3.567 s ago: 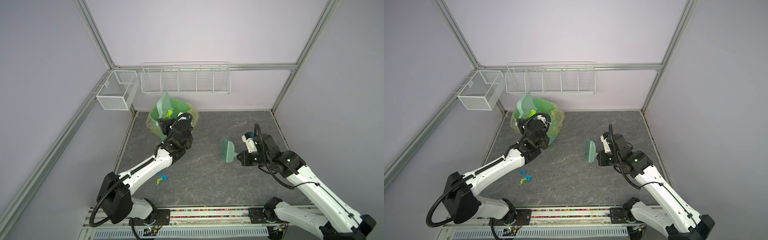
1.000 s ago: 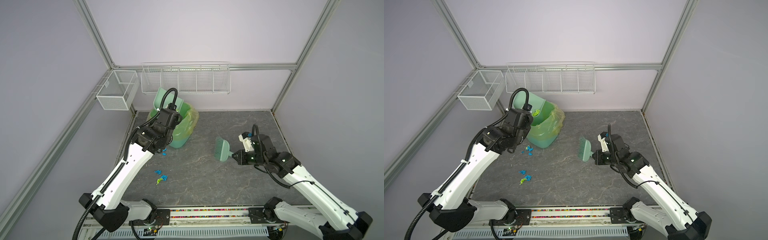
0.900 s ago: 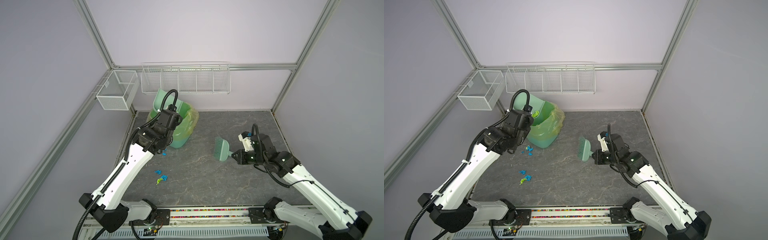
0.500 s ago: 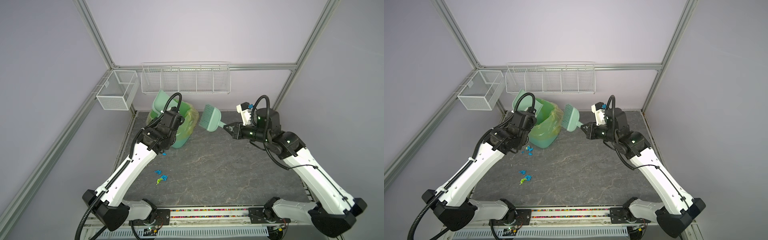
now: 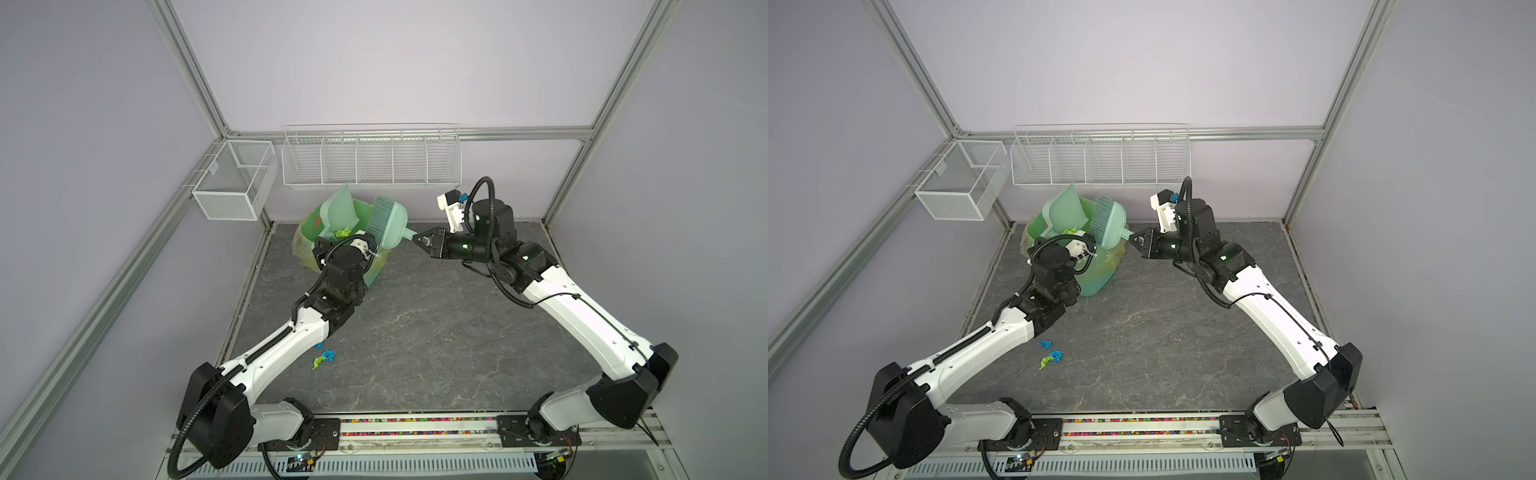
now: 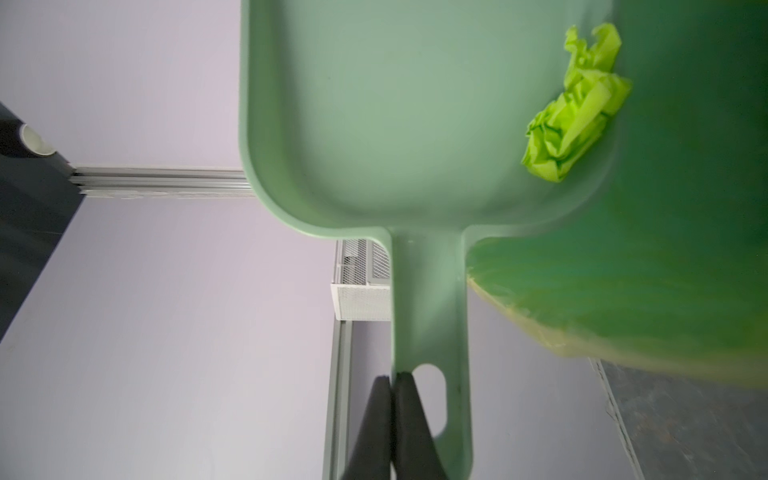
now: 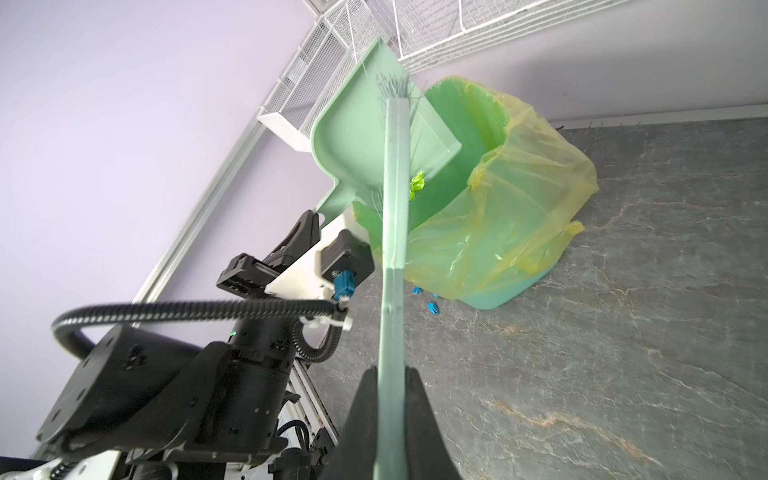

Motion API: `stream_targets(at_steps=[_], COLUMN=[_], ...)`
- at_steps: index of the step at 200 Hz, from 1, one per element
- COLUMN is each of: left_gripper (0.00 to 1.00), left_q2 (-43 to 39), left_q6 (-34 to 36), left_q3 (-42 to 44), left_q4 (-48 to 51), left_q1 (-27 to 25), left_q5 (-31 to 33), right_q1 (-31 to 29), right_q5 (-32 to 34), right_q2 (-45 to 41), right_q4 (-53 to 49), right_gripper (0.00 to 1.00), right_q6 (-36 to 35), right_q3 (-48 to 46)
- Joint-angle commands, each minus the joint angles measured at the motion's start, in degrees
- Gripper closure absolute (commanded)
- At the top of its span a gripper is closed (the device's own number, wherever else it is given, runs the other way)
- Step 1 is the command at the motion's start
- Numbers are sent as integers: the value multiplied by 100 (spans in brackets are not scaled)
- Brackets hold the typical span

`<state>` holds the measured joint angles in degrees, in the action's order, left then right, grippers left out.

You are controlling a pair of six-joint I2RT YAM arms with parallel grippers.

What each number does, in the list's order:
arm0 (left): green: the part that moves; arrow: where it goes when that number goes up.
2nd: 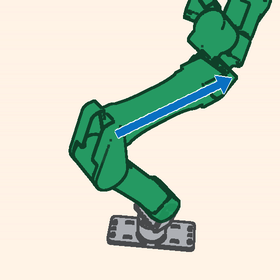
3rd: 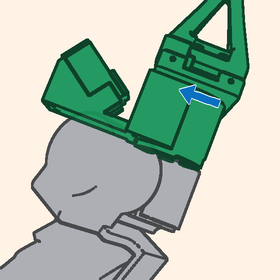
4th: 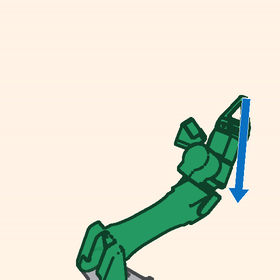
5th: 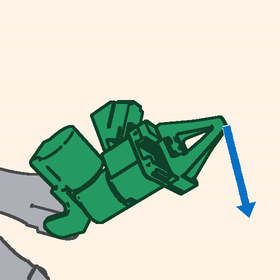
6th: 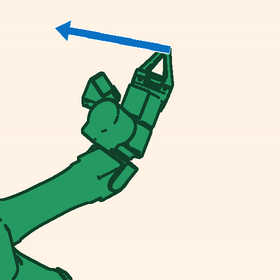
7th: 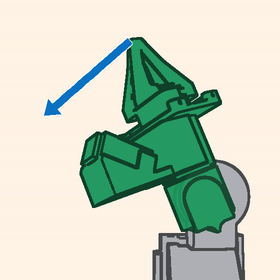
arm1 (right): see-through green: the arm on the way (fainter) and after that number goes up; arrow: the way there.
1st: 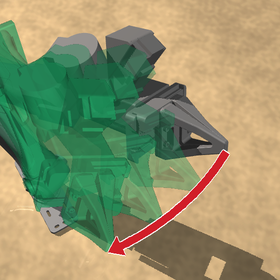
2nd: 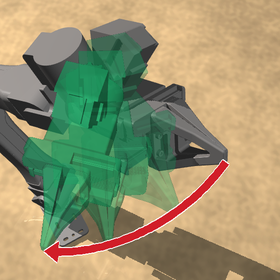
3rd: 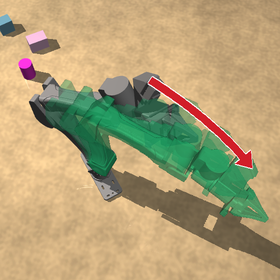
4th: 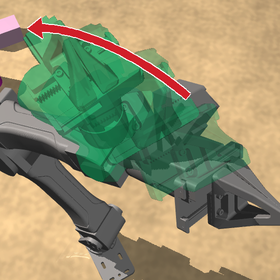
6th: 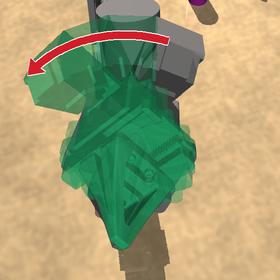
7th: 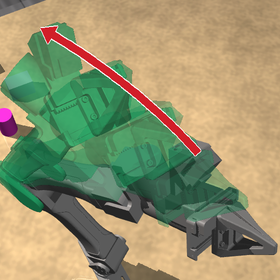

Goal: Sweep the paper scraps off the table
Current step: 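Tap the brush against the tipped dustpan over the bin with the right gripper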

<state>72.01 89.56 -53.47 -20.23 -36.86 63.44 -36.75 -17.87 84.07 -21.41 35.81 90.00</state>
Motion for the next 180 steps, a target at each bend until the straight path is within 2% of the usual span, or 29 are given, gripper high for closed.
stream_targets(at_steps=[1, 38, 57, 86, 109, 136, 160, 180], left_gripper=[100, 100, 100, 100, 100, 100, 100, 100], left_q2=[-380, -423, -464, -535, -549, -665, -799, -931], left_q6=[1387, 1657, 2079, 2291, 2102, 2033, 1433, 774], left_q3=[89, -153, -34, -299, -728, -690, -651, -667], left_q4=[-1562, -1455, -1708, -1438, -902, -778, -329, 438], left_q1=[33, 152, 157, 162, 223, 253, 446, 452], left_q5=[-528, -577, -790, -875, -772, -769, -876, -825], right_q1=[-14, -1, -1, 19, 20, 25, 2, 2], right_q5=[0, 82, 81, 143, 115, -26, -172, -114], right_q2=[-370, -622, -696, -821, -801, -574, -428, -464], right_q4=[389, 377, 279, 250, 435, 672, 796, 755], right_gripper=[93, 93, 93, 93, 93, 93, 93, 93], right_q6=[88, 6, -69, -105, -16, 145, 242, 216], right_q3=[-258, -438, -444, -549, -616, -504, -408, -510])
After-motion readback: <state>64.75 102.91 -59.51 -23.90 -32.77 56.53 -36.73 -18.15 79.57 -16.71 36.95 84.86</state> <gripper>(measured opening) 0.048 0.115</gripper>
